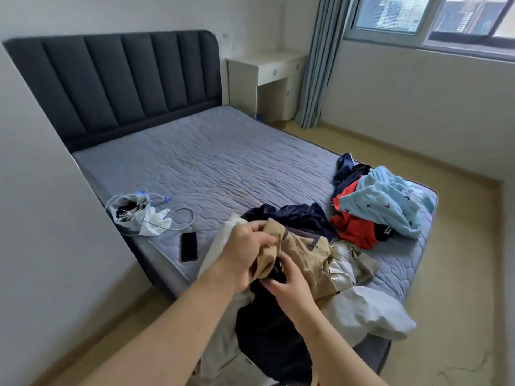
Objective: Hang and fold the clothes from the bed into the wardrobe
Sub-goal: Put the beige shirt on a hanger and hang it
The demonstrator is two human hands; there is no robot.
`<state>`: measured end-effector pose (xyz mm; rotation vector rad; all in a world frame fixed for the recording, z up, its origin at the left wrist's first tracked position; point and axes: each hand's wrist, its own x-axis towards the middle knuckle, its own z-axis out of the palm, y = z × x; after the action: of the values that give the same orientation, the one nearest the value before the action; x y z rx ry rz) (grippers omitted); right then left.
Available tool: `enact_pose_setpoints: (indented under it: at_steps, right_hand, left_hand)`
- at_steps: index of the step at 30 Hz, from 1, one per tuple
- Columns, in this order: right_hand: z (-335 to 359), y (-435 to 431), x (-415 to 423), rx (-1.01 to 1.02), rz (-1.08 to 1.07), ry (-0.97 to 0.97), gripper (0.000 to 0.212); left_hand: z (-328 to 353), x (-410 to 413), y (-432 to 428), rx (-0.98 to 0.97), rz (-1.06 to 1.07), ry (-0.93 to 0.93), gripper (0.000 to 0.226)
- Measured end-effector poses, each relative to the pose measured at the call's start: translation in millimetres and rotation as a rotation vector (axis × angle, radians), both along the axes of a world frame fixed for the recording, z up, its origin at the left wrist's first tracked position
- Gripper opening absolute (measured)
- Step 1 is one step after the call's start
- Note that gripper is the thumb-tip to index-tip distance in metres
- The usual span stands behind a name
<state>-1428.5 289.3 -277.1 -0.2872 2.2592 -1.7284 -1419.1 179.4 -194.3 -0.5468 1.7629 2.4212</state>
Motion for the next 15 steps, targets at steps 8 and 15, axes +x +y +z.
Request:
enact_pose_setpoints:
  at_steps: [8, 15]
  right_hand:
    - [8.6, 32.3, -10.0, -0.197, -0.293, -0.241, 0.036]
    - [15.7, 57.3, -13.9, -0.653, -0.304, -0.421, 0.034]
  left_hand:
    - [-41.8, -9.7, -2.1, -0.133, -0.017, -0.035, 0.024]
    - [-89.2, -25.7, 8.9, -0.712, -0.136, -0.062, 0.036]
